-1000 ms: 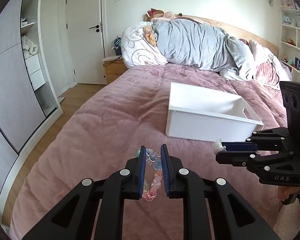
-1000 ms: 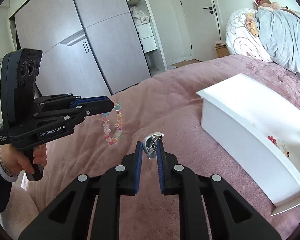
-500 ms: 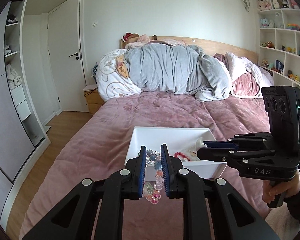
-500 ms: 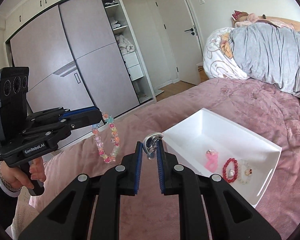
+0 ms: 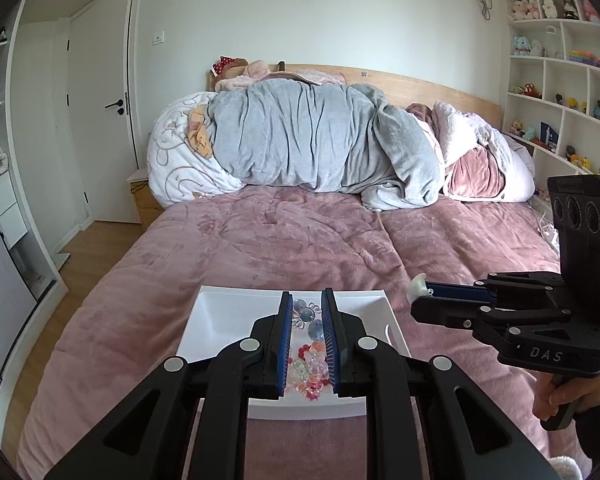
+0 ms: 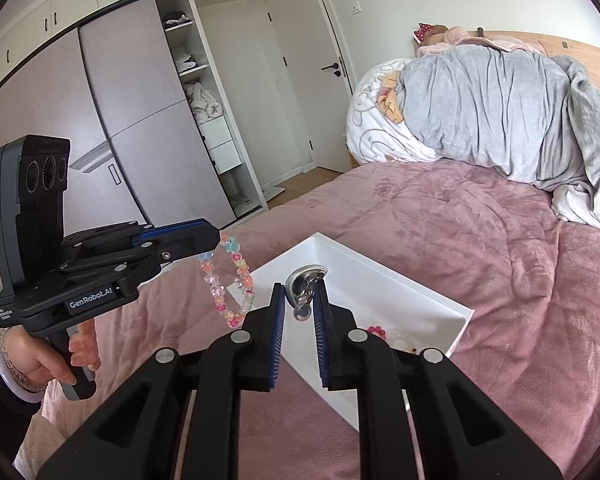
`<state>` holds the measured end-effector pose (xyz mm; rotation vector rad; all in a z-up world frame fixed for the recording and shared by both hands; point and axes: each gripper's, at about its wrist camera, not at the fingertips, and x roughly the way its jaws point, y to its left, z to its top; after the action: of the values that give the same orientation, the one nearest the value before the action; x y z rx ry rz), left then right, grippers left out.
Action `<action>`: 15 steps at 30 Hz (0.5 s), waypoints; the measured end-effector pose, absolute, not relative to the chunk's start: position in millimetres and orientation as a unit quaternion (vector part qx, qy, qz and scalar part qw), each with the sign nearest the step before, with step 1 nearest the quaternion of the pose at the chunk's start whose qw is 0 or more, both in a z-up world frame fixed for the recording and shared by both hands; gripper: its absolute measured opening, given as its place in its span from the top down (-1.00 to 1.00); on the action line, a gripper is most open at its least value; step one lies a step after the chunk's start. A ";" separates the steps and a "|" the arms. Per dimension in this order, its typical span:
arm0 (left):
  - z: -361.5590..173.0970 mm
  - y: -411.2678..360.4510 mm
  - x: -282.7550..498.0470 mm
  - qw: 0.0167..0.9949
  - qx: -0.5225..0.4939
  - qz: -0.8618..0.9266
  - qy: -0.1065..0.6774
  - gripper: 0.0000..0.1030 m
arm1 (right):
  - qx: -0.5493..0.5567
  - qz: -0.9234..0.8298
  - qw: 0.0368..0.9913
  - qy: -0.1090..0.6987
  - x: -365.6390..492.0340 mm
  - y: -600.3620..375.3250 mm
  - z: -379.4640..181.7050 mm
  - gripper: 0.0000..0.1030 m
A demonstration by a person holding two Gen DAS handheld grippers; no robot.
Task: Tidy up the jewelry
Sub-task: 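Carry the charm bracelet and silver pendant into the white tray and release both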
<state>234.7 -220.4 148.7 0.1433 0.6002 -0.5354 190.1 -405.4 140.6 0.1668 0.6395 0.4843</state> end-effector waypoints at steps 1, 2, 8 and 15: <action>143.9 -225.4 242.3 0.916 0.070 -0.261 0.296 0.62 | 0.080 0.232 0.917 0.316 192.5 -409.5 139.1 0.71; 138.8 -231.0 250.1 0.914 0.071 -0.262 0.301 0.62 | 0.078 0.228 0.916 0.320 195.3 -414.0 136.4 0.71; 102.8 -253.8 293.0 0.905 0.060 -0.257 0.332 0.62 | 0.065 0.213 0.910 0.350 219.0 -433.1 112.8 0.71; 55.9 -256.8 327.4 0.899 0.067 -0.230 0.366 0.62 | 0.052 0.222 0.890 0.395 253.2 -422.8 73.0 0.71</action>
<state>327.4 -256.8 55.9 0.1380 0.7581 -0.4768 253.2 -422.8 73.0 0.1073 0.8198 0.4606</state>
